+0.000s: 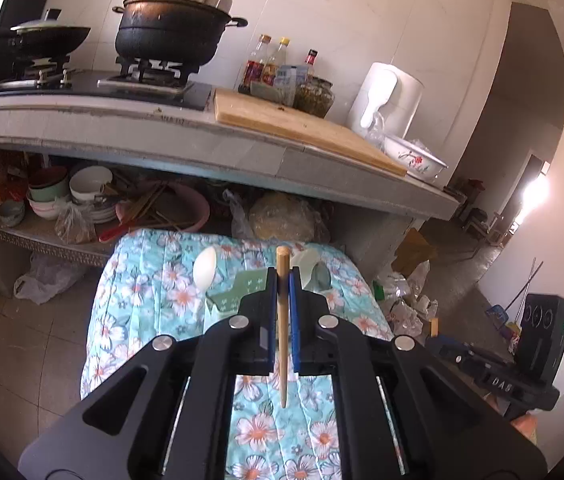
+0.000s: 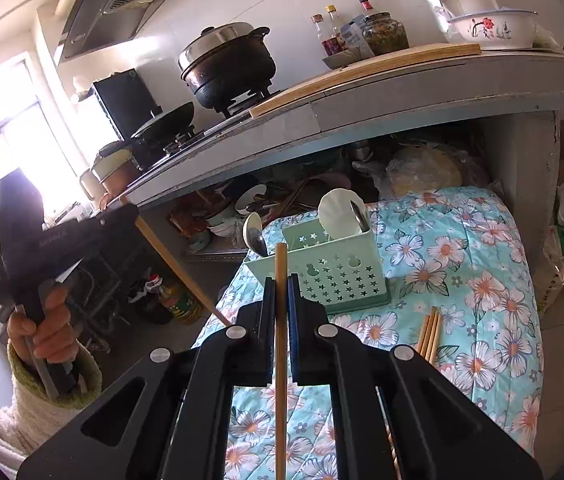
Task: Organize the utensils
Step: 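Lower the left tool's chopstick into the holder and open it while the right tool holds its chopstick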
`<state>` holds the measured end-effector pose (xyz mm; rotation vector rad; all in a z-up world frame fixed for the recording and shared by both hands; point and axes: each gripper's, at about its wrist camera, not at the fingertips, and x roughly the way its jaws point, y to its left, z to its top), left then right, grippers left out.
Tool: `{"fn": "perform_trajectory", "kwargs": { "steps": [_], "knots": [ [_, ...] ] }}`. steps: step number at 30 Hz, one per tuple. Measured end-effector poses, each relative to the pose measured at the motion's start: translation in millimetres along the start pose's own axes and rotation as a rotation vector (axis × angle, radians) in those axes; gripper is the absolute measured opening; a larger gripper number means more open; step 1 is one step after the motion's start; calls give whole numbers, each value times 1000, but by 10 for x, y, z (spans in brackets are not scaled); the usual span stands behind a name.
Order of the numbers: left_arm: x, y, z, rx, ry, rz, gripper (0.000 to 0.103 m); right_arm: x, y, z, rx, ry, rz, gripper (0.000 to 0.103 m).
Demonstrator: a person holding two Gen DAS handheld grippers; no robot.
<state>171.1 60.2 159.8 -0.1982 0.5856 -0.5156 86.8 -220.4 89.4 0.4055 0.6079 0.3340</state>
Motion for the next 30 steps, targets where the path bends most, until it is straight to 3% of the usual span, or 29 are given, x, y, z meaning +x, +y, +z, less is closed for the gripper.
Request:
{"fn": "perform_trajectory", "kwargs": {
  "steps": [8,14,19,30],
  "knots": [
    [30,-134,466,30,-166,55,5,-74,-90,-6,21,-6,-1,6],
    [362,-100,643,16,-206,104,5,-65,-180,2,36,1,-3,6],
    [691,-56,657,19,-214,138,5,-44,-246,5,45,9,-7,6],
    [1359,104,421,-11,-118,151,5,-2,-364,-32,67,30,-7,6]
  ]
}}
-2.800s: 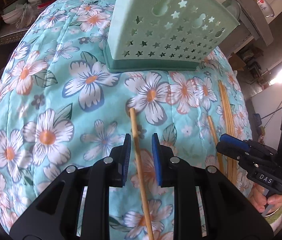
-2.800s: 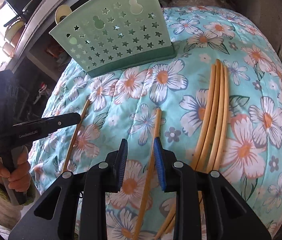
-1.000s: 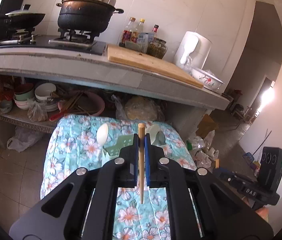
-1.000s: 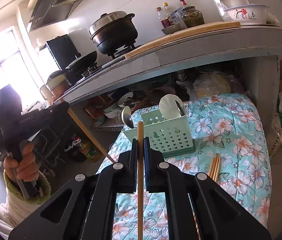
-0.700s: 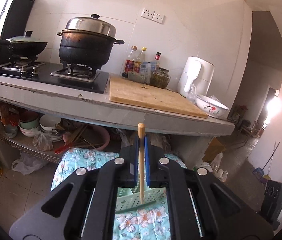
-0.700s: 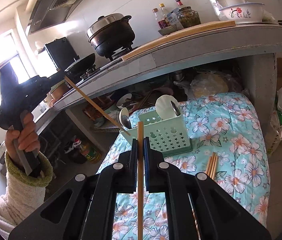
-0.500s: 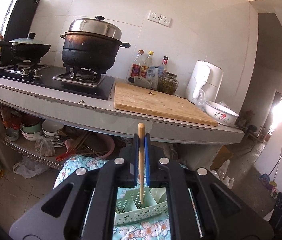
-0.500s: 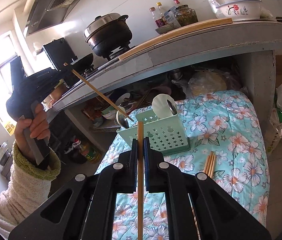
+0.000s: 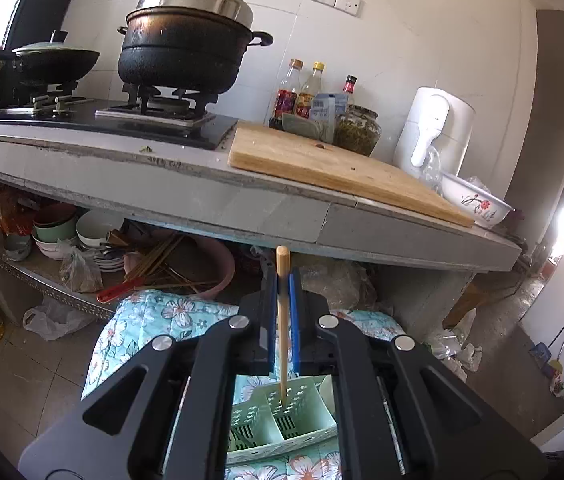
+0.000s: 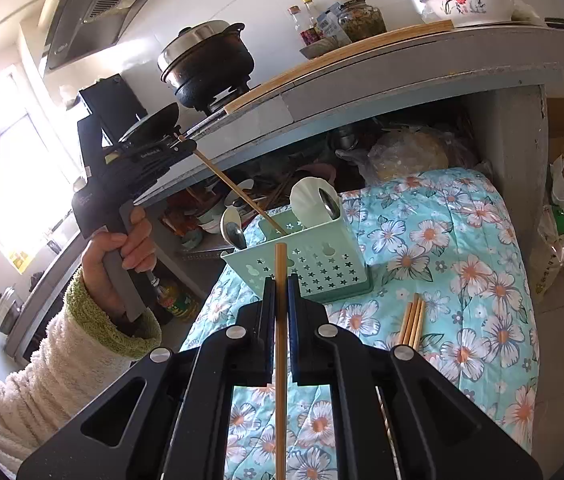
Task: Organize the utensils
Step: 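Lower the left tool's chopstick into the holder and open it while the right tool holds its chopstick, then lower the chopstick into the holder with the right tool and open it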
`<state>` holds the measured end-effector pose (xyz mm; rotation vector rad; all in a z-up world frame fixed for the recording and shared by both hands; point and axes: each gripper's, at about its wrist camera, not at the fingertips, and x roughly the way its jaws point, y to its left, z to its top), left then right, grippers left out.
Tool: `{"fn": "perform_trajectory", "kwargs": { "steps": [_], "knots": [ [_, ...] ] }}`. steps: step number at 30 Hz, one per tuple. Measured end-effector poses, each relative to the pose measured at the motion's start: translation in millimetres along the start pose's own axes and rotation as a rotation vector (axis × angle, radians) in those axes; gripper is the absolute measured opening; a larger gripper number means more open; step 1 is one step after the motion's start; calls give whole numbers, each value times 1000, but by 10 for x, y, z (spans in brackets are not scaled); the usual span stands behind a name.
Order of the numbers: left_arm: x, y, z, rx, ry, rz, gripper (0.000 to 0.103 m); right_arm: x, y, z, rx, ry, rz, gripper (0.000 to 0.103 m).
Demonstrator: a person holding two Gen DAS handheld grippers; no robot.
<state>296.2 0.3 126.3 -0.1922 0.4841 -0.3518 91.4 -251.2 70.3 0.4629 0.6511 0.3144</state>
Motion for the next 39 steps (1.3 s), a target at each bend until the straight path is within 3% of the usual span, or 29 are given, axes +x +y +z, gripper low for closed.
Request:
{"fn": "perform_trajectory", "kwargs": {
  "steps": [7,12,20,25,33,39],
  "knots": [
    [93,87,-159,-30,70,-44,7,-1,-10,-2,7,3,-5,6],
    [-13,106,-193,-26,67,-59,21,16,47,10,-3,5,-4,6],
    [-331,136,-292,-15,71,-85,33,53,199,133,-41,-6,-14,6],
    [-641,174,-487,18,77,-75,44,113,364,381,-95,-42,-25,6],
    [-1074,432,-1051,32,97,-6,74,338,752,1020,-198,-151,-20,6],
    [-1234,680,-1513,12,152,43,84,617,1089,1476,-290,-259,-6,6]
  ]
}}
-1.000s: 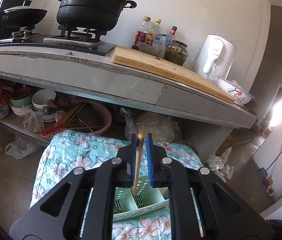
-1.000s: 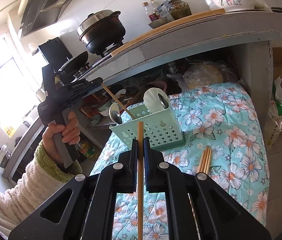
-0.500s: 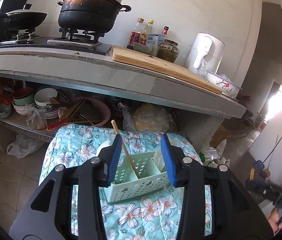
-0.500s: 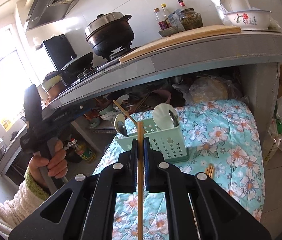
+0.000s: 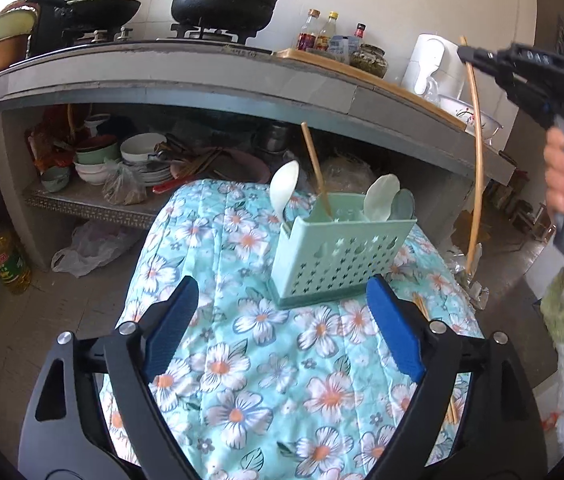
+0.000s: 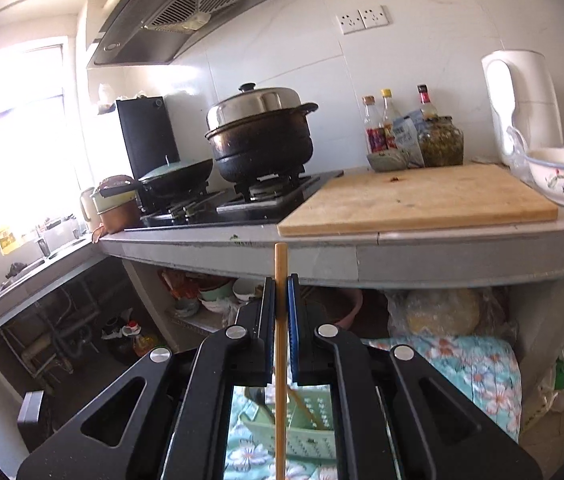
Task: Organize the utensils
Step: 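Lower the chopstick into the holder with the right tool and open it, then move both tools back down to the remaining chopsticks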
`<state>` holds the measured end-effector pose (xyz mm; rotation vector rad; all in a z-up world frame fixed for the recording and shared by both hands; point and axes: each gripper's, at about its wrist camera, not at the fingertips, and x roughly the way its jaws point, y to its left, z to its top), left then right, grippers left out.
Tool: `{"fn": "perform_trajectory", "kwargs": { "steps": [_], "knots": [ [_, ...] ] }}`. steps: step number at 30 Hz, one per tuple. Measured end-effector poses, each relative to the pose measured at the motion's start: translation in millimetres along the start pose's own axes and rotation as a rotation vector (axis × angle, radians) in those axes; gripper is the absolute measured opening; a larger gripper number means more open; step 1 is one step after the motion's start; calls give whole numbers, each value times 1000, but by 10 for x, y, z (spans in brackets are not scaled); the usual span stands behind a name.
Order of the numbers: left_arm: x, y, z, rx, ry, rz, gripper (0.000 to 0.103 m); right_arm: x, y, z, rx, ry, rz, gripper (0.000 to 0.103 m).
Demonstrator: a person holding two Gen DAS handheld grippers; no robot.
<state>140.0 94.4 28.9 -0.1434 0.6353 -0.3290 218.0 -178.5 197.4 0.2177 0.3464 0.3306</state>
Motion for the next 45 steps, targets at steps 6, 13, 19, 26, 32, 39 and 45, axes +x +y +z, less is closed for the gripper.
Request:
{"fn": "perform_trajectory", "kwargs": {
  "steps": [6,13,19,26,32,39,45],
  "knots": [
    [42,246,-383,-73,82,14,84,470,114,234,-69,-64,-20,6],
    [83,339,-608,-100,120,16,85,1035,37,178,-88,-40,-48,6],
    [122,375,-567,-131,104,-2,87,1342,-7,-141,-156,21,-88,6],
    [174,368,-563,-124,111,-8,89,1457,-39,-489,-211,122,-90,8],
    [208,322,-566,-121,121,-23,91,1253,-77,-596,-182,158,-51,36],
    [193,233,-552,-112,124,-39,93,567,-216,-545,-63,125,-10,41],
    [207,91,-548,-75,132,-60,95,-178,-606,-978,117,201,-43,43]
  ]
}}
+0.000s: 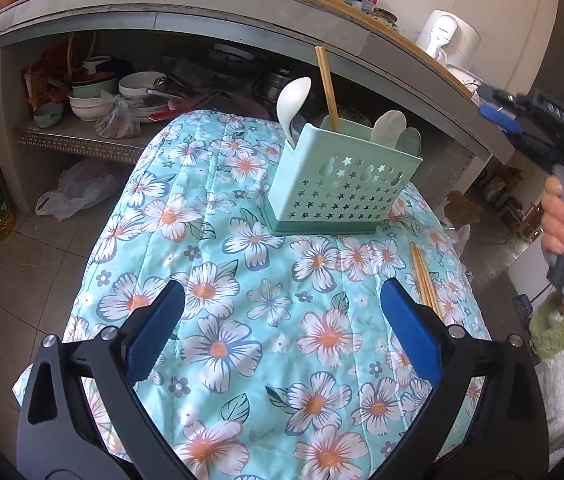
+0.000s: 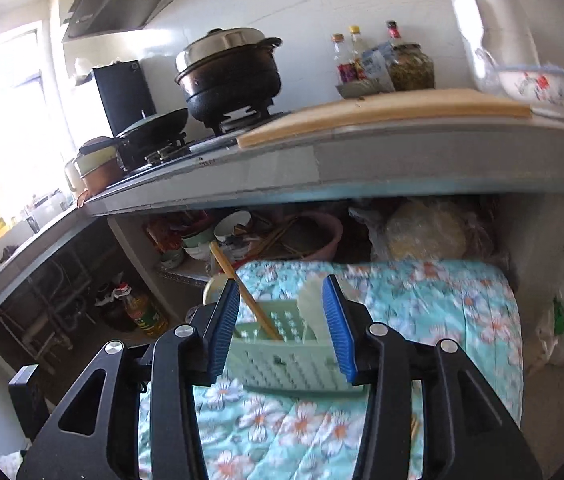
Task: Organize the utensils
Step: 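Move both tools back down to the remaining chopsticks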
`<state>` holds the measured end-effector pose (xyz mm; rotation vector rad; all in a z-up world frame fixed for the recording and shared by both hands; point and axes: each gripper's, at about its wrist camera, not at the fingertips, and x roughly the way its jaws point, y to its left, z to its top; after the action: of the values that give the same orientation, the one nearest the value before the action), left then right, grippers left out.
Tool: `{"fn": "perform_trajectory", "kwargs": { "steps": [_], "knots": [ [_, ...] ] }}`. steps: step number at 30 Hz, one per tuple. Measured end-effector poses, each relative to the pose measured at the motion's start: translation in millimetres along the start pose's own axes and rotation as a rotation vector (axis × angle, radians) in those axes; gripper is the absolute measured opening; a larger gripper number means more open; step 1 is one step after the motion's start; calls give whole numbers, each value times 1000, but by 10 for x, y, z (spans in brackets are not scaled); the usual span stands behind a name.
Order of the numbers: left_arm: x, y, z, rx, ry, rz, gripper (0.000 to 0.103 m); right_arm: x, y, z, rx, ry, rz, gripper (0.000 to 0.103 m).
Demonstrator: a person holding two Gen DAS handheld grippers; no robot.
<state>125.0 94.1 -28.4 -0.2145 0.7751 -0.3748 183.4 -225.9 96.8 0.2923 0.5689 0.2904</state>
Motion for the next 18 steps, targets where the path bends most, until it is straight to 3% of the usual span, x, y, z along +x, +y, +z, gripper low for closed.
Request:
{"fn": "perform_trajectory", "kwargs": {
  "steps": [6,11,18],
  "knots": [
    [122,-160,-79,60,48,-23,95,-167,-679,-1013,246,204,-87,43],
    [235,-296,-166,96,86,-62,95,-118,-1132,-1804,456,319,-93,38],
    [490,-434,-287,71,180,-142,95,-4,-1299,-2201,536,355,-10,26]
  ]
}}
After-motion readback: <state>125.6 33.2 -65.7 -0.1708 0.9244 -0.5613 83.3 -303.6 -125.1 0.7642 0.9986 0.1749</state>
